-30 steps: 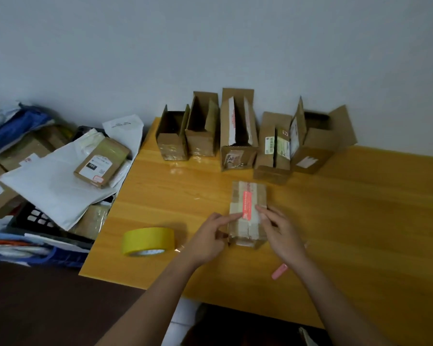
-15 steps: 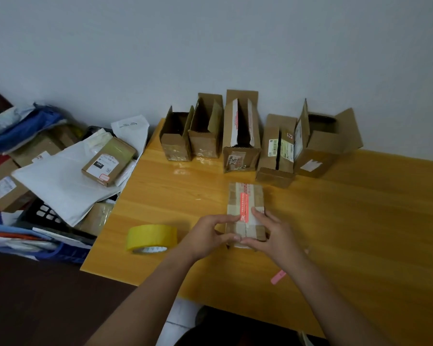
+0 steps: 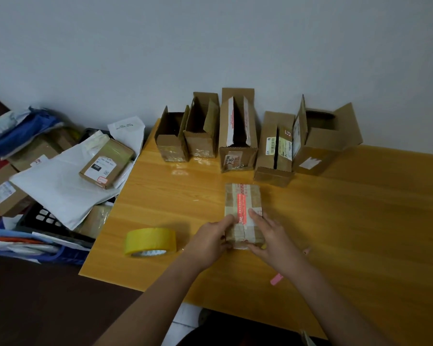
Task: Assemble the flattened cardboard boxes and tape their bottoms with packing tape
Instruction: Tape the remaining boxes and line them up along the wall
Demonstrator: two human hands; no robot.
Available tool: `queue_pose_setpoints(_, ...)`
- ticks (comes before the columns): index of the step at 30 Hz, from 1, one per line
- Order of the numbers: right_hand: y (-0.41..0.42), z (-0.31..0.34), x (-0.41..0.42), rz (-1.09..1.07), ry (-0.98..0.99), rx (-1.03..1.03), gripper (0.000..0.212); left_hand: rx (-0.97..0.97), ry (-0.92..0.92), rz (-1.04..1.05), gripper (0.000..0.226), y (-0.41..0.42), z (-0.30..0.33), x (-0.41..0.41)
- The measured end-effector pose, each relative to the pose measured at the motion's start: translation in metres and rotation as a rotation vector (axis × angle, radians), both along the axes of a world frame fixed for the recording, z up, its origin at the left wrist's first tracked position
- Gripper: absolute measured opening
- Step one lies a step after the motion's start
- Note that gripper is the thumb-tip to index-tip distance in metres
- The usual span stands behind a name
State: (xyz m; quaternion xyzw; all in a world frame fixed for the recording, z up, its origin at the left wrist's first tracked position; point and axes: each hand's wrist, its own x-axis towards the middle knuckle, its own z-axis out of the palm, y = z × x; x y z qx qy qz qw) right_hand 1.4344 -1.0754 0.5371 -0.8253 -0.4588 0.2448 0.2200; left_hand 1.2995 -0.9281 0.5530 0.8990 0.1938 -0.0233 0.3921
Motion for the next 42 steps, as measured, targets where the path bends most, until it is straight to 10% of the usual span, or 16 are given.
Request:
queue_pose_setpoints(8, 0.01, 0.004, -0.012, -0.058, -0.061, -0.004, 0.088, -0.211, -0.002, -0.018, 0.067, 0.016, 0.001, 0.001)
queue_pose_setpoints(16, 0.002, 0.008, 0.0, 0.016, 0.012, -0.06, 0.094, 0.253, -0.019, 0.007, 0.053, -0.008, 0.0, 0.01)
queue_pose_setpoints(42, 0.004, 0.001, -0.009, -0.1, 0.055, 0.038, 0.086, 0.054, -0.141, 0.024, 0.056, -0.004, -0.022, -0.002)
